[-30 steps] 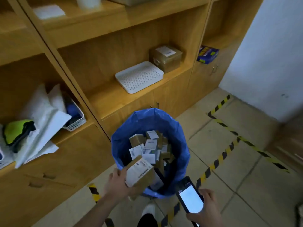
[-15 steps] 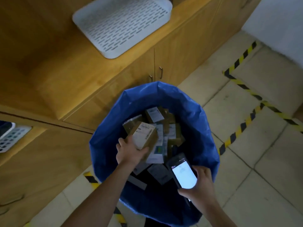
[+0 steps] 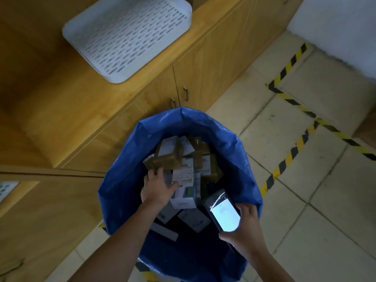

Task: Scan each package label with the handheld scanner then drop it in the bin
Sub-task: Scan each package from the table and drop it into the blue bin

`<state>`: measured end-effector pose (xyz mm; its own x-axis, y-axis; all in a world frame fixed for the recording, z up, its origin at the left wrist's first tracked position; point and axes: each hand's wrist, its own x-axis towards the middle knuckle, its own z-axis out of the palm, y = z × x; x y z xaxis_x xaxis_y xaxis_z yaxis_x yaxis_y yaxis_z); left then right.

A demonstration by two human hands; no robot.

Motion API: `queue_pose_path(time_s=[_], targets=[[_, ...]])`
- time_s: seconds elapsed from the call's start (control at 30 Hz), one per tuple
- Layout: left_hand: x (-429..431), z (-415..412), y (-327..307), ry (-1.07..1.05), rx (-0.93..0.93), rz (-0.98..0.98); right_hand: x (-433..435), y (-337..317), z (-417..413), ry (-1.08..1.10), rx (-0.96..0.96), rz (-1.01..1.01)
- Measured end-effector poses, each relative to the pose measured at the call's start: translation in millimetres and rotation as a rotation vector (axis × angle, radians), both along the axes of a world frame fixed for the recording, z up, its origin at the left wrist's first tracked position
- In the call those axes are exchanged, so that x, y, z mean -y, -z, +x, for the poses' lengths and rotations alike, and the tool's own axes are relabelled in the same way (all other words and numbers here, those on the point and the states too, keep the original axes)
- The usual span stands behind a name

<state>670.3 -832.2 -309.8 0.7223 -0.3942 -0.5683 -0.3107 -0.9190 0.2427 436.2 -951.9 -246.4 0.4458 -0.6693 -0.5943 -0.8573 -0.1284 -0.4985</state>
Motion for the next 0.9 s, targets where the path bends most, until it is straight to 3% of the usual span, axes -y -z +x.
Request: queue_pose_path(time_s=[0.23,0.47,0.63,0.9], targets=[[0.6,-49.5,-92.6,0.193,0.061,-0.072,-3.4,-72.8,-62.8,0.08,0.105,0.012],[28.6,-156.4,-188.9,0.443,0.13,-0.214,-14.6,-160.1,-197.9,0.241,0.215,-0.069],[62.7,-286.1,-241.3,0.69,0.188,-0.289,-40.4,-206.2,-343.2,0.44,0.256,-0.156],[138.7,-582.8,-280.6,1.309,0.051,-0.449,-113.8,-249.9,-607.6,0.937,0.213,-0.402]])
